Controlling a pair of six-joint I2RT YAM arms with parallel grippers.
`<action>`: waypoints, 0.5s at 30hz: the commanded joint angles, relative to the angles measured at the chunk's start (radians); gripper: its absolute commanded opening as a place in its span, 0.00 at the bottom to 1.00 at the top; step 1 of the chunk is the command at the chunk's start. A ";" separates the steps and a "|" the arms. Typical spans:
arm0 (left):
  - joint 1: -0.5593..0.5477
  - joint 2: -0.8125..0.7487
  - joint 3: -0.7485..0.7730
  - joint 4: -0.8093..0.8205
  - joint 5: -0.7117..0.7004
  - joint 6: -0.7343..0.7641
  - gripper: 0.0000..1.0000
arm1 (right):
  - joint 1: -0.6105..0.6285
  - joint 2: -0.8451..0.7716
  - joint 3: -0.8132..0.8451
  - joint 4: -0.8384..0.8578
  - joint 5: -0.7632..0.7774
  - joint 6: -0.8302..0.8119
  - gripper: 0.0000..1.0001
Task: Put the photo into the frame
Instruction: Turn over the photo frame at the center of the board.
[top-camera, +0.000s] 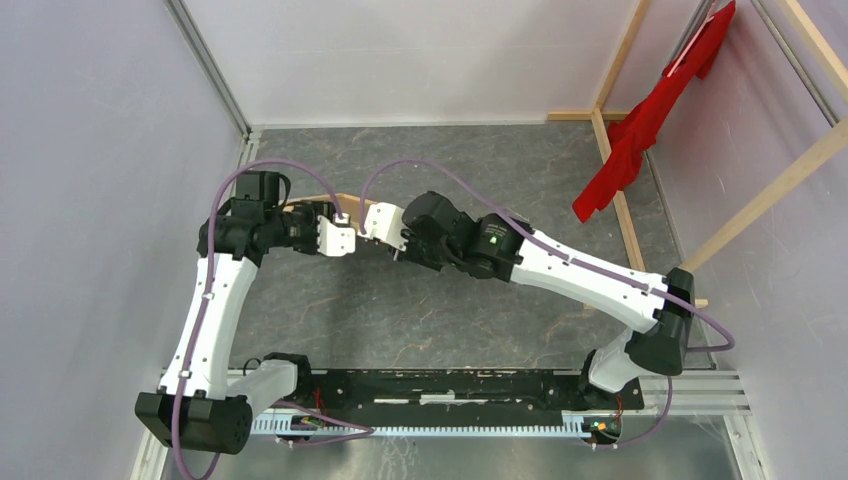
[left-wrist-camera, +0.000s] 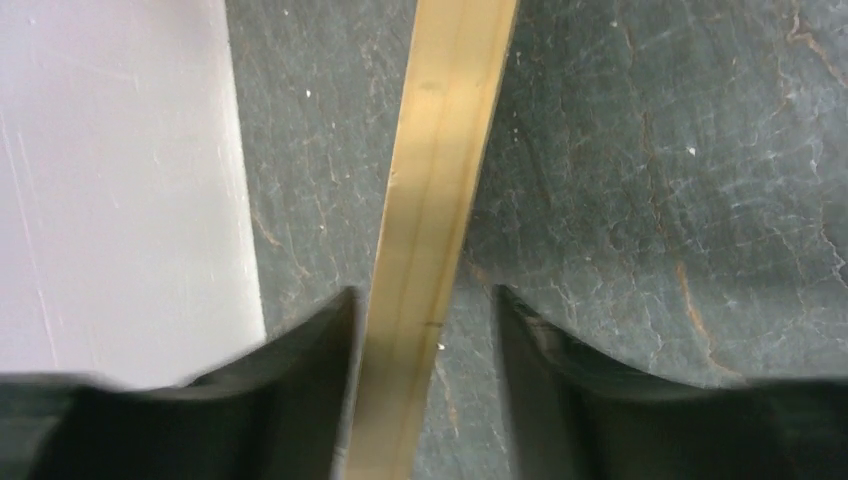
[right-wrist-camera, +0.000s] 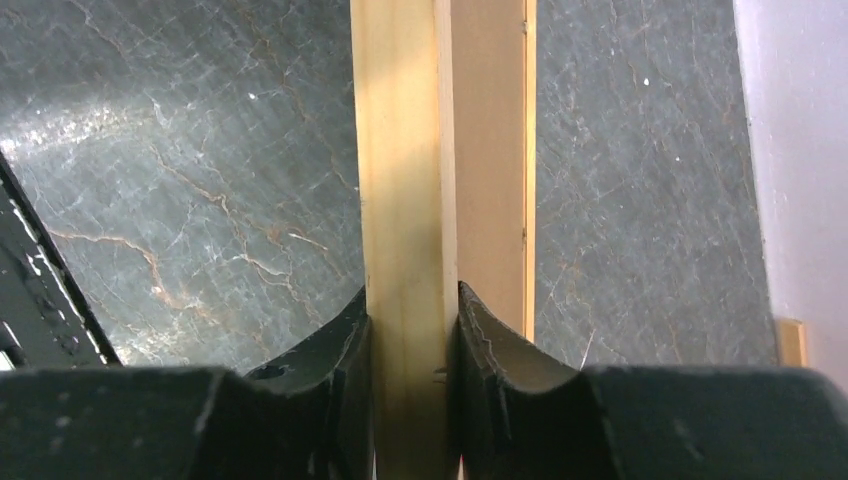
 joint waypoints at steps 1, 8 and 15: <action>0.003 0.000 0.077 0.034 0.079 -0.196 0.74 | -0.025 0.029 0.152 0.014 0.059 0.080 0.19; 0.114 0.027 0.190 0.168 0.216 -0.519 1.00 | -0.111 0.107 0.449 -0.076 -0.065 0.198 0.08; 0.310 0.065 0.258 0.530 0.380 -1.112 1.00 | -0.362 0.126 0.496 -0.044 -0.367 0.463 0.06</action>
